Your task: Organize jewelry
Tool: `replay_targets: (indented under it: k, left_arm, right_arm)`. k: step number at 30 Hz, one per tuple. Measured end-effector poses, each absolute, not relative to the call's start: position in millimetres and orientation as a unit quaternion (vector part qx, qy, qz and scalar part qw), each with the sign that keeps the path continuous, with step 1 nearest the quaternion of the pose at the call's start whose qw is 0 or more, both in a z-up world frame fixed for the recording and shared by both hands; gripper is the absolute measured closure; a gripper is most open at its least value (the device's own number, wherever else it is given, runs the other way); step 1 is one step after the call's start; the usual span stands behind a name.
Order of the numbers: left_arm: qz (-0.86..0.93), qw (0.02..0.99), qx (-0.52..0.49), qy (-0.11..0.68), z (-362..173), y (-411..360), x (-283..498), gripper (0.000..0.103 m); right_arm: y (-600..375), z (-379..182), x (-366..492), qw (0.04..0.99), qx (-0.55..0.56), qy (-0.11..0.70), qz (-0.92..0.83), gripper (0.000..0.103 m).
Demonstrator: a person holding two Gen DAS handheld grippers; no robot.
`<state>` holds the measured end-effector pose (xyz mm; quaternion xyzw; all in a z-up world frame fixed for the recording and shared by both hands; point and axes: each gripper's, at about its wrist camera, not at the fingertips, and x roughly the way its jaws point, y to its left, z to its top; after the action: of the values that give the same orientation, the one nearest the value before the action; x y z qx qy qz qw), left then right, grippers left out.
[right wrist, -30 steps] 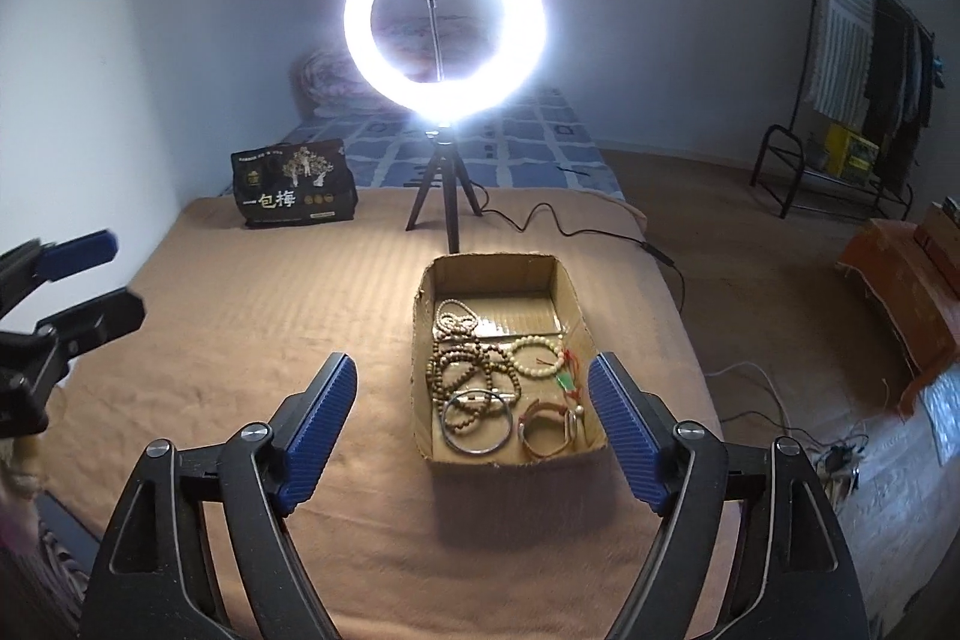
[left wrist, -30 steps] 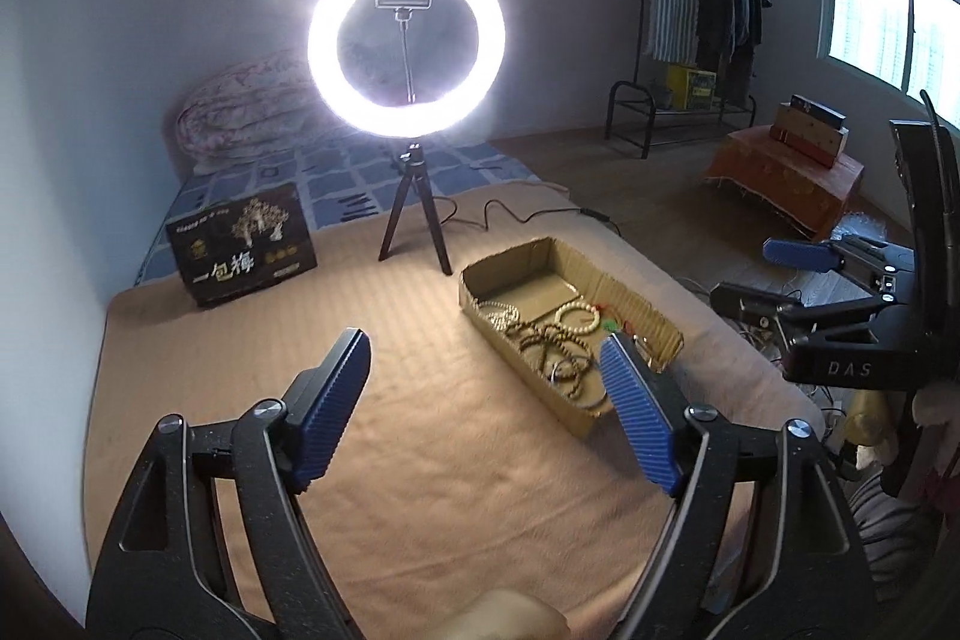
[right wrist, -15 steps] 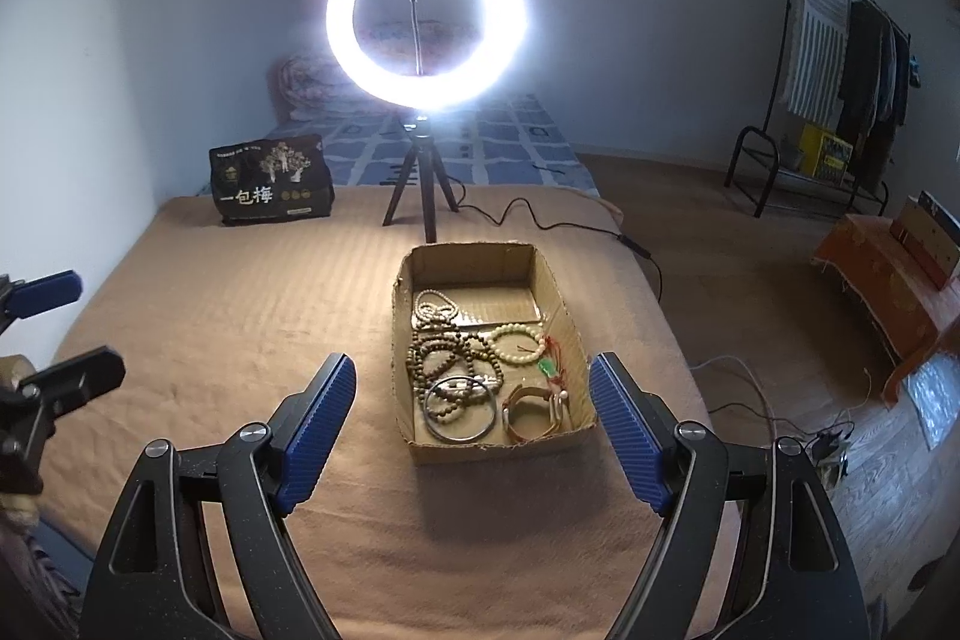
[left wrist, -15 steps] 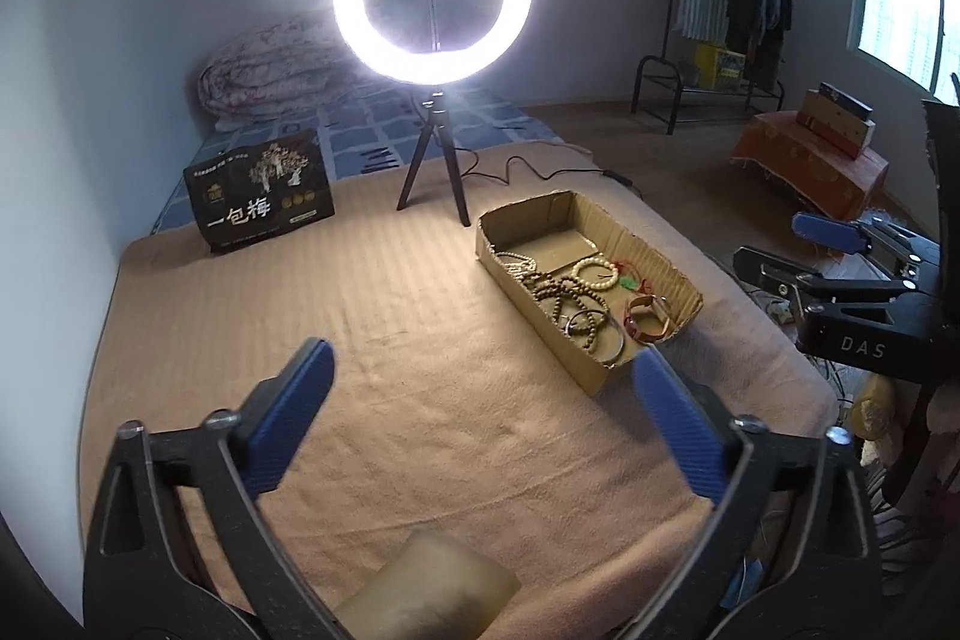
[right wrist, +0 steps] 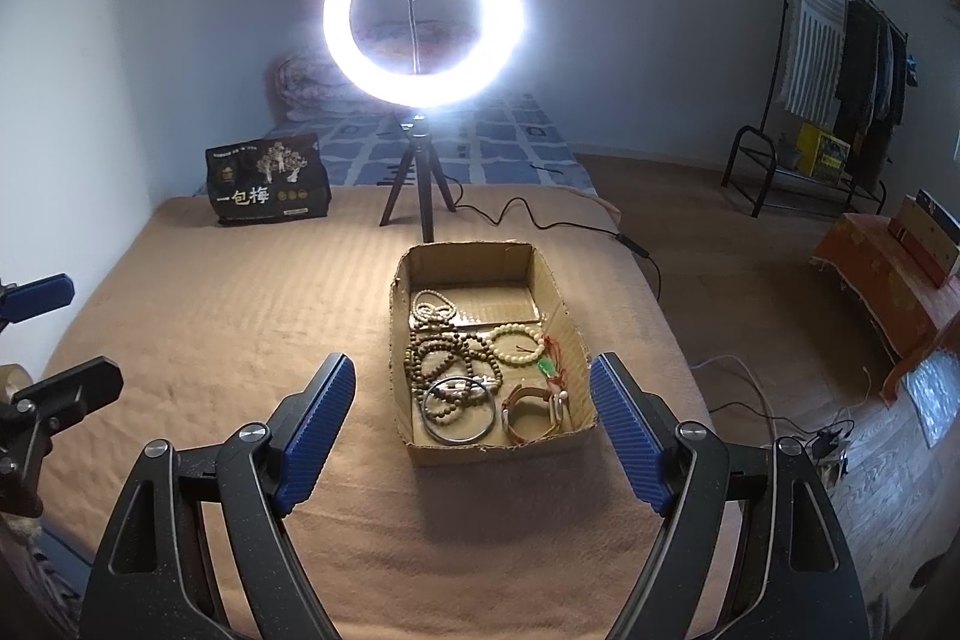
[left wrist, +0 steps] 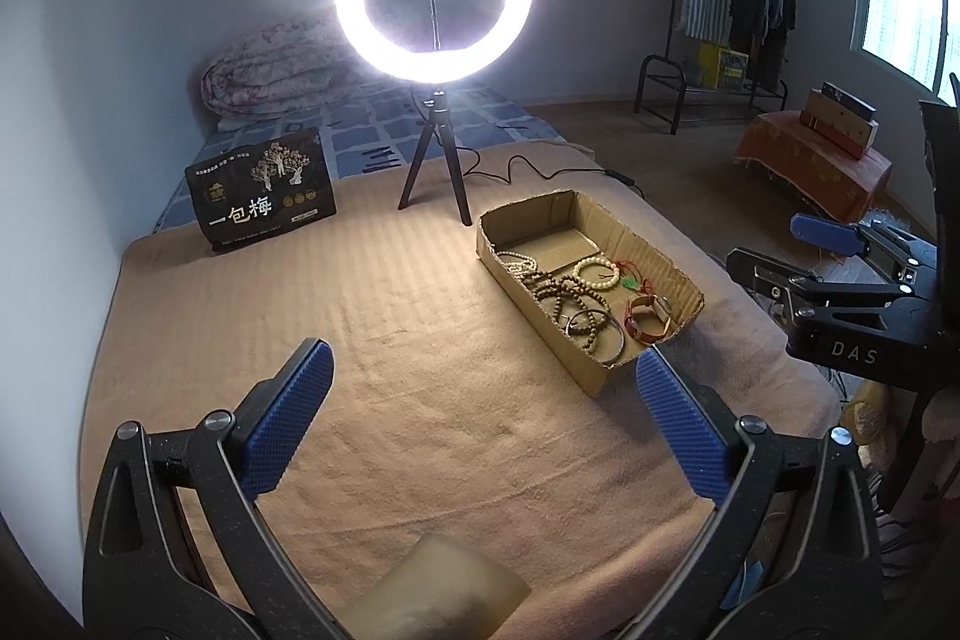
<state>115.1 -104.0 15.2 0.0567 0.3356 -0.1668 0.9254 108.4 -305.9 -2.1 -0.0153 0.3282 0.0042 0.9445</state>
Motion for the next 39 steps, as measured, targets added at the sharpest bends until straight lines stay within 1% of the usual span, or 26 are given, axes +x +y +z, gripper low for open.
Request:
replay_targets:
  k: [39]
  left_arm:
    - [-0.166,0.927,0.058,0.331,16.0,-104.5,114.7,0.000]
  right_arm:
    - [-306.5,-2.0,109.7,0.945,-0.016,0.327,0.002,0.022]
